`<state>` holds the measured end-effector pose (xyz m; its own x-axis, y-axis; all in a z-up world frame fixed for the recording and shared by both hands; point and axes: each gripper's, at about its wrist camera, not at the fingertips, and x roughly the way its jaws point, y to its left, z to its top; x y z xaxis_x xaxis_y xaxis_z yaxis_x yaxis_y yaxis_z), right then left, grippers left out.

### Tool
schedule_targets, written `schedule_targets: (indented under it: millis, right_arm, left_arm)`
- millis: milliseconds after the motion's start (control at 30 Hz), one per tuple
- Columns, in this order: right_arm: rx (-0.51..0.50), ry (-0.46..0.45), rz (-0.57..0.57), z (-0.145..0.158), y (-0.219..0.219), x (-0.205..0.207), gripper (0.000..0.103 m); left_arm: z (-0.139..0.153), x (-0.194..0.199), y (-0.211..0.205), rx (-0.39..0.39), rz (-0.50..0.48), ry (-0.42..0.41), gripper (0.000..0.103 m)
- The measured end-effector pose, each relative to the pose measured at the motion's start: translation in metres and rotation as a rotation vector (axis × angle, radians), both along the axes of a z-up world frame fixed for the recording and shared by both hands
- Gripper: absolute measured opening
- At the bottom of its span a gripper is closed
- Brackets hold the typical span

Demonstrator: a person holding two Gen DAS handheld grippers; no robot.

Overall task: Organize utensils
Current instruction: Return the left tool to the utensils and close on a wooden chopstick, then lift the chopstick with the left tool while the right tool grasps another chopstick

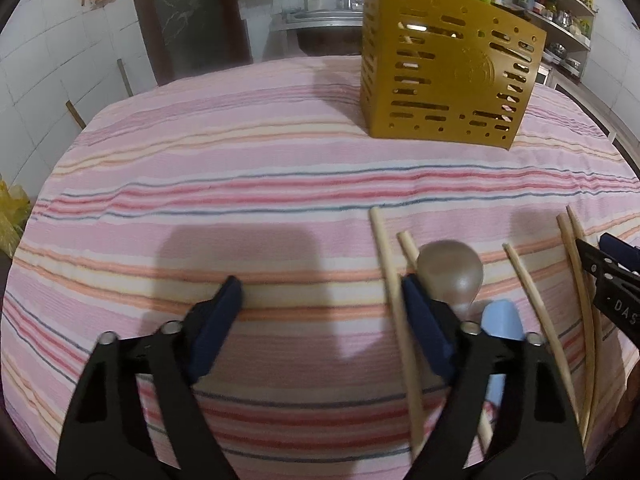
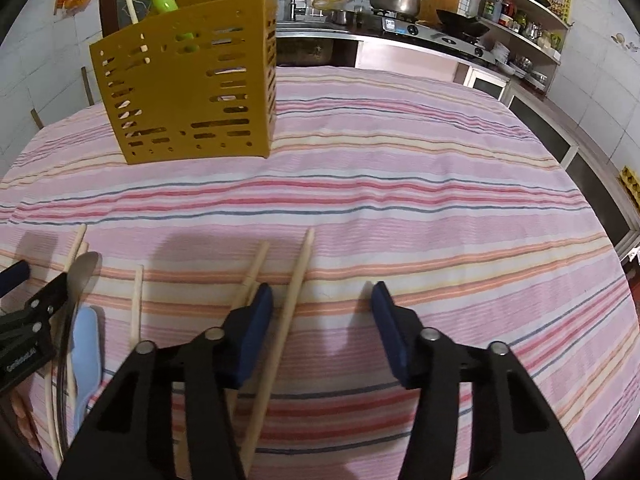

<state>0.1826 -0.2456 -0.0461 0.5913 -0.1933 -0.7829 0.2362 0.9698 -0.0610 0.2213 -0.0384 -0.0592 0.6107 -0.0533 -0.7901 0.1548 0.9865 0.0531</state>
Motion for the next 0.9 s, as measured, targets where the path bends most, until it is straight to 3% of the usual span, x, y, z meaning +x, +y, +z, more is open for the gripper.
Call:
schedule_targets:
  millis: [233,400,533,633,900]
  right_arm:
    - [0.026,-0.002,-0.003,0.0,-0.002,0.005,0.04]
    - [0.03,-0.002,0.013,0.001,0.001,0.008,0.025]
    - [0.042,-0.005,0.019,0.002,0.002,0.012,0.014]
    - [0.053,-0.011,0.021,0.004,0.001,0.011,0.011]
    - [0.082,-0.047,0.014,0.011,-0.007,0.005,0.007]
  left_arm:
    - [0.003,0.014,-0.015,0.009,-0.007,0.021,0.05]
    - [0.005,0.013,-0.03,0.044,-0.045,0.02,0.024]
    - [0.004,0.015,-0.036,0.049,-0.049,0.018,0.02]
    - [0.006,0.019,-0.032,0.011,-0.04,0.03,0.008]
    - [0.007,0.016,-0.024,-0.014,-0.025,-0.001,0.006]
